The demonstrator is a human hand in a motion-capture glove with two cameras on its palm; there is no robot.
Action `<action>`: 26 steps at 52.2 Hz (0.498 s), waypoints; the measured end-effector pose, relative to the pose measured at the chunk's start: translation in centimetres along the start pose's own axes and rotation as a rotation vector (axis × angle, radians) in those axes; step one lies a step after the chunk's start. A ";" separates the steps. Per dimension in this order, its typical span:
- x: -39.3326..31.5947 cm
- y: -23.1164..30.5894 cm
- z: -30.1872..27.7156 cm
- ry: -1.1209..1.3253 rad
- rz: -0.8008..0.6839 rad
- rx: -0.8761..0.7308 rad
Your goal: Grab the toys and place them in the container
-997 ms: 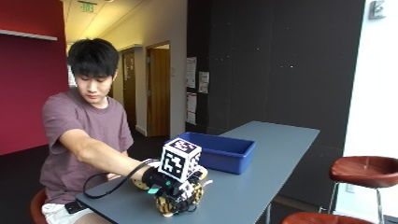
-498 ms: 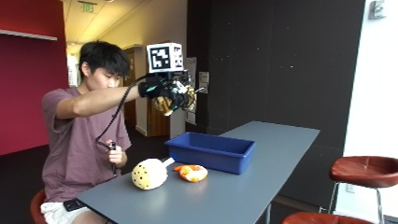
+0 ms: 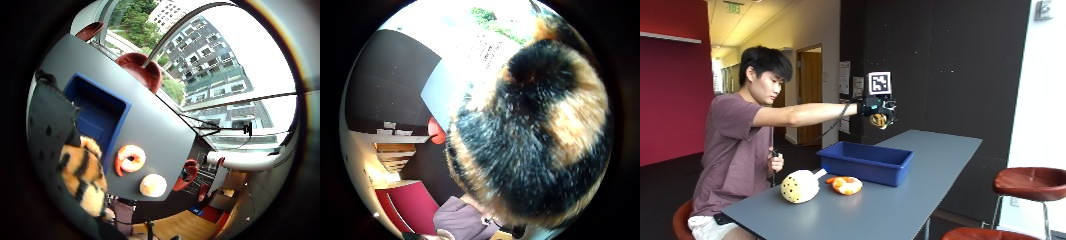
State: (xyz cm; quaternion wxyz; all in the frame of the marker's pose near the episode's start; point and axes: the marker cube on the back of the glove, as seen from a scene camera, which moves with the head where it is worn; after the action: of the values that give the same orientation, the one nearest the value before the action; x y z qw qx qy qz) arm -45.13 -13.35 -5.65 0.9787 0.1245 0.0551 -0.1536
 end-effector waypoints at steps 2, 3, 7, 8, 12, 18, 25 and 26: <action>-0.8 -1.0 1.2 0.027 -0.056 -0.012; -1.2 -1.4 1.8 0.034 -0.065 -0.028; -2.4 -2.6 4.3 0.080 -0.064 -0.186; -2.6 -2.8 5.0 0.091 -0.051 -0.249; -3.3 -2.9 7.4 0.115 0.023 -0.516; -3.7 -2.7 7.1 0.054 0.012 -0.513; -3.2 -2.5 3.9 -0.055 0.215 -0.469; -2.5 -1.8 3.4 -0.043 0.145 -0.466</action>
State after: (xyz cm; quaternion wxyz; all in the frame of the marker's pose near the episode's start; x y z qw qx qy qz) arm -47.79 -15.17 -2.45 0.9904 -0.1041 0.0594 -0.0689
